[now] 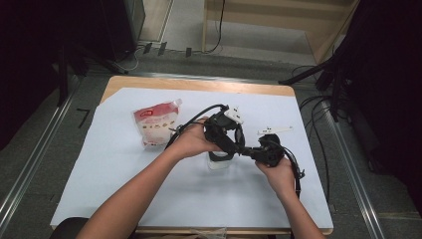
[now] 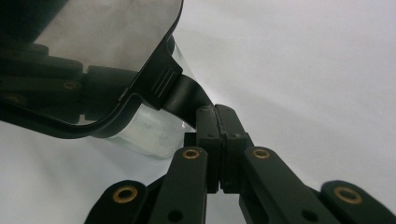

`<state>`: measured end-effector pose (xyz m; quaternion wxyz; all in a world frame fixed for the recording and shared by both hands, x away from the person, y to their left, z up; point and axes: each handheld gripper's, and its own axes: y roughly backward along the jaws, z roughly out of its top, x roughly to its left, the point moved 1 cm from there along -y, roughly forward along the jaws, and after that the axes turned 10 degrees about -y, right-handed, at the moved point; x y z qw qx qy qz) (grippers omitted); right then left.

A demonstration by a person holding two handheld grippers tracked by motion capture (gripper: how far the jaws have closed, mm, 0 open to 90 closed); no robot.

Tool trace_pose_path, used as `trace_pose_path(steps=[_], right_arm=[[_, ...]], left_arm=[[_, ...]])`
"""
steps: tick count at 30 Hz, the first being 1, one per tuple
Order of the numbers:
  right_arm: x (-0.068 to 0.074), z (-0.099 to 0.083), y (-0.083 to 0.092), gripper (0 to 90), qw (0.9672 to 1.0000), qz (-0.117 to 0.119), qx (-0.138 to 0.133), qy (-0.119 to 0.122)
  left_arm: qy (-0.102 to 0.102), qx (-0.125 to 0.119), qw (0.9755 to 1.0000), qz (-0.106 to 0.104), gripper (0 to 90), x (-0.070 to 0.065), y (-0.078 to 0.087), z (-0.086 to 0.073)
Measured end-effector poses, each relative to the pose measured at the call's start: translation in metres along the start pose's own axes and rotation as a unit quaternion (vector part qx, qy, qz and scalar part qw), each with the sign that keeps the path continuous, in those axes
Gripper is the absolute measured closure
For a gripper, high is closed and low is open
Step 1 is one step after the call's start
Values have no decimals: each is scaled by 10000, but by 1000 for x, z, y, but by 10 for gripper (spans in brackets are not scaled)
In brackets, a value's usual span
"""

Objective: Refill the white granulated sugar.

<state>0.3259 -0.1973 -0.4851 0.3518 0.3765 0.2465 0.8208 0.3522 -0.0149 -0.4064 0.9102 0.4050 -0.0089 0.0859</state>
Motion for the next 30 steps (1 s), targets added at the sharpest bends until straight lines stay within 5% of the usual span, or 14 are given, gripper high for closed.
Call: trace_pose_path(steps=[7, 22, 27, 30], right_arm=[[0, 0, -1, 900, 10000, 6, -14, -18], [-1, 0, -1, 900, 10000, -8, -10, -11], [-1, 0, -1, 900, 10000, -4, -12, -20], [-1, 0, -1, 900, 10000, -6, -17, -19]], left_arm=[[32, 204, 9998, -31, 179, -2, 5, 3], [33, 114, 9999, -100, 240, -2, 24, -2], [247, 41, 9993, -286, 507, 8, 25, -5], [287, -14, 9994, -169, 625, 10, 20, -3]])
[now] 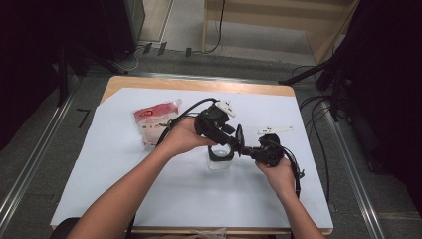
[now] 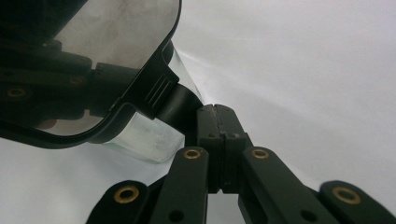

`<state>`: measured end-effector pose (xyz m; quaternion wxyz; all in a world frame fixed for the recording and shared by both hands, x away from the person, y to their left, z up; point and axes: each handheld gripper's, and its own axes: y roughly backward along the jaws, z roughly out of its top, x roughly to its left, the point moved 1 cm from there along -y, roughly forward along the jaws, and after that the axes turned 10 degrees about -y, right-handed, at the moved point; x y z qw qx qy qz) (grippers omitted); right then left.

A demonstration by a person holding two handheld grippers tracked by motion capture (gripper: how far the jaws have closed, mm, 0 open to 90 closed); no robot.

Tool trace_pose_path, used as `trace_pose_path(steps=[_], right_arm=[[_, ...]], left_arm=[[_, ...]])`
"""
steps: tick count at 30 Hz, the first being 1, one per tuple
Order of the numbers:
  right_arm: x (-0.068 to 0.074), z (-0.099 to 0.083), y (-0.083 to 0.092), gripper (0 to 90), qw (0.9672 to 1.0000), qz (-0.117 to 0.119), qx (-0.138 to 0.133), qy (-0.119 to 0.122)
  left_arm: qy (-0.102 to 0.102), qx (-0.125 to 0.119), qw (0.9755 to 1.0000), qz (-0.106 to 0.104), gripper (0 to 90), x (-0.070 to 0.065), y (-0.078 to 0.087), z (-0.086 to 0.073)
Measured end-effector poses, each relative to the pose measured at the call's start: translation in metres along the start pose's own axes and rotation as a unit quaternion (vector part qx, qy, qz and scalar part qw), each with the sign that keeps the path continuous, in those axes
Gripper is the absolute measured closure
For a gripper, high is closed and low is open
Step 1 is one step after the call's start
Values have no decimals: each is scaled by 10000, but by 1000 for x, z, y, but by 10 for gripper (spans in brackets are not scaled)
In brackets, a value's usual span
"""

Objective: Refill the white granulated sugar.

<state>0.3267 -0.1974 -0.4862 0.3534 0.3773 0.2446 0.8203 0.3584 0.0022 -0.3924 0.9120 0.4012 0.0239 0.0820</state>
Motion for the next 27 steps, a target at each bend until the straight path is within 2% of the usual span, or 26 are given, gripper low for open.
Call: trace_pose_path(steps=[1, 2, 4, 7, 12, 14, 16, 19, 22, 25, 27], right_arm=[[0, 0, 0, 900, 10000, -2, -6, 8], [0, 0, 0, 900, 10000, -2, -6, 8], [0, 0, 0, 900, 10000, -8, -8, 8], [0, 0, 0, 900, 10000, -23, -13, 18], [1, -1, 0, 900, 10000, -75, -26, 20], [1, -1, 0, 900, 10000, -75, -11, 16], [1, -1, 0, 900, 10000, -53, -20, 47], [4, -1, 4, 875, 9999, -99, -91, 76], [3, 0, 10, 862, 9996, -146, -198, 100], [-1, 1, 20, 825, 9992, -180, -362, -1], [-3, 1, 28, 796, 9988, -197, -449, -42]], left_arm=[[-36, -43, 10000, -56, 712, 1, -1, 1], [-55, -85, 9999, -40, 712, 0, -2, 2], [-105, -96, 9999, -36, 778, -2, -4, 4], [-126, -16, 9999, -21, 802, -1, -7, 5], [-81, -55, 9999, -42, 799, 0, -12, 5], [37, -99, 9999, -108, 763, 0, -12, 4], [187, -236, 9992, -262, 741, -1, -9, 0], [230, -246, 9992, -193, 719, -3, -1, -4], [294, -212, 9990, -260, 673, -4, 7, -8], [346, -172, 9990, -224, 596, -6, 14, -12], [400, -172, 9986, -287, 551, -7, 19, -16]])
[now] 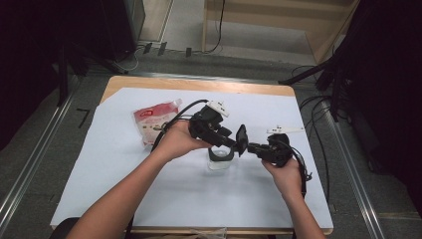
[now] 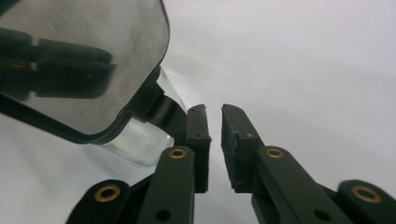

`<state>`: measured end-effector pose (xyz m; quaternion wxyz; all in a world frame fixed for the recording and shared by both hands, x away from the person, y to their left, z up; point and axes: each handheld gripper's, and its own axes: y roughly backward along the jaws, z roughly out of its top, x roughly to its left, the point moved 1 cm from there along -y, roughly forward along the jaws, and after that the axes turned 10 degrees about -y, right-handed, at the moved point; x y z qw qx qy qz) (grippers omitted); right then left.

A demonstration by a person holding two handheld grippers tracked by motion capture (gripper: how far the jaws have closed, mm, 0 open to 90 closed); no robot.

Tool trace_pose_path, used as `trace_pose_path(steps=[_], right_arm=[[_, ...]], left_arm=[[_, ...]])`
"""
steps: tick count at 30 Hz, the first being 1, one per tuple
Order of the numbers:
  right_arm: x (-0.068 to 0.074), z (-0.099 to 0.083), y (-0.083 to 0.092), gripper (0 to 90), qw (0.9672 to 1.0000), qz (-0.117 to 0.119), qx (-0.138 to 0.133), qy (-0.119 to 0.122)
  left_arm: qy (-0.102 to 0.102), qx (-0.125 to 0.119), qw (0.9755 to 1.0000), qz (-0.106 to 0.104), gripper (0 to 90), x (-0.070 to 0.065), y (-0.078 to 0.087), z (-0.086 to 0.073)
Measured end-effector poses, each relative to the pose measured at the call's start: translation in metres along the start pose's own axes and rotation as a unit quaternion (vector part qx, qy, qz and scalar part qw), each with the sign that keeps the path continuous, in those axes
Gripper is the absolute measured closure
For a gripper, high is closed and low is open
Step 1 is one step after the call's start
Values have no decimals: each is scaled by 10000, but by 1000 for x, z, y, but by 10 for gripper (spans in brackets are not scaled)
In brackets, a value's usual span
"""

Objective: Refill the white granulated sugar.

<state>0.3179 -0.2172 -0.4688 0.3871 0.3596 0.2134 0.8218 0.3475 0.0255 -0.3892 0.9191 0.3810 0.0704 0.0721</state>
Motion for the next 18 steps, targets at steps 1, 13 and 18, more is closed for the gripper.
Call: trace_pose_path(steps=[1, 13, 18], right_arm=[[-1, 0, 3, 764, 10000, 18, -16, -28], [9, -13, 28, 592, 9990, 406, 149, 149], [22, -23, 28, 575, 9977, 431, 280, 437]], left_arm=[[13, -22, 10000, 9, 542, -1, 2, -3], [204, -348, 9989, 245, 513, -5, 45, -38], [516, -327, 9978, 242, 520, -2, 55, -48]])
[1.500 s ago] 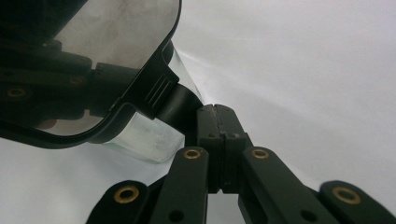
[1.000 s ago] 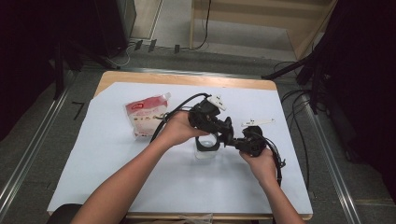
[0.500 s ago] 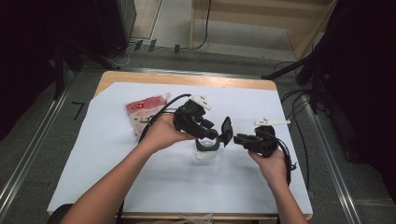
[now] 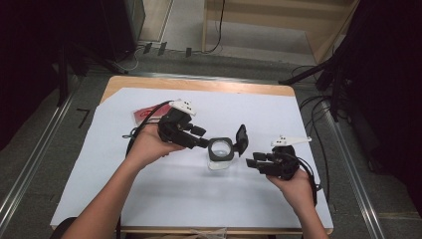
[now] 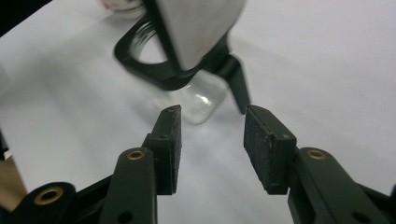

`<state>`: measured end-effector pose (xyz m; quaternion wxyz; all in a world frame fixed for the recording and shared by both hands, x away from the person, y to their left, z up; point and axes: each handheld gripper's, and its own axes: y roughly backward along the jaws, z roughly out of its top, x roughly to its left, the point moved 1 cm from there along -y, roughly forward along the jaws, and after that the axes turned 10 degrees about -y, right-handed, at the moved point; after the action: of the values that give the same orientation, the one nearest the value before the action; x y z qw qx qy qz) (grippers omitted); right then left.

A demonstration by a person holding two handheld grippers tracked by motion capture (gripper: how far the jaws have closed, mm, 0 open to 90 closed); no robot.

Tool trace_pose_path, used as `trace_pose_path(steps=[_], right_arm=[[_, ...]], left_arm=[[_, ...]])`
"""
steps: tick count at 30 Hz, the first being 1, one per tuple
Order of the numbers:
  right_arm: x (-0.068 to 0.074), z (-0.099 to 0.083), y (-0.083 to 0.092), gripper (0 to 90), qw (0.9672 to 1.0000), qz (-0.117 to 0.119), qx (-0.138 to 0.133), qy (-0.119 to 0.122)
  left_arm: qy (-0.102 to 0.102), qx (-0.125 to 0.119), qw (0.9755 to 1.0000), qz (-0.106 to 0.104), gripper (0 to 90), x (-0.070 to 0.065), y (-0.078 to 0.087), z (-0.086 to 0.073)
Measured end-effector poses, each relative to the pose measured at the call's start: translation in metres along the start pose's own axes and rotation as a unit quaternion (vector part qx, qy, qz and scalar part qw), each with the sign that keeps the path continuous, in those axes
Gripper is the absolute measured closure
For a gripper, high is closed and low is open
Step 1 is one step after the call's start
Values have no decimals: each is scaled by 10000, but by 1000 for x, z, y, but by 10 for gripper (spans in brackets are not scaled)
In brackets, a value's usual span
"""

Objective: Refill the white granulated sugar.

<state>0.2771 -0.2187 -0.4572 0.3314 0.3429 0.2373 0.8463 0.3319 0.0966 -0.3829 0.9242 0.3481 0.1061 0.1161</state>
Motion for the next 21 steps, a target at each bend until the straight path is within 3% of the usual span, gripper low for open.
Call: trace_pose_path(steps=[6, 9, 13, 21], right_arm=[[22, -6, 1, 591, 9992, 221, 80, 309], [35, -6, 1, 589, 9987, 321, 84, 394], [45, -6, -4, 584, 9972, 389, 140, 616], [66, -6, -21, 572, 9945, 566, 275, 842]], left_arm=[[9, -73, 9999, 145, 507, 2, 9, -12], [-41, -41, 9994, 327, 468, 1, 11, -16], [23, -21, 9994, 337, 467, 2, 16, -22], [273, -187, 9991, 272, 474, 5, 22, -35]])
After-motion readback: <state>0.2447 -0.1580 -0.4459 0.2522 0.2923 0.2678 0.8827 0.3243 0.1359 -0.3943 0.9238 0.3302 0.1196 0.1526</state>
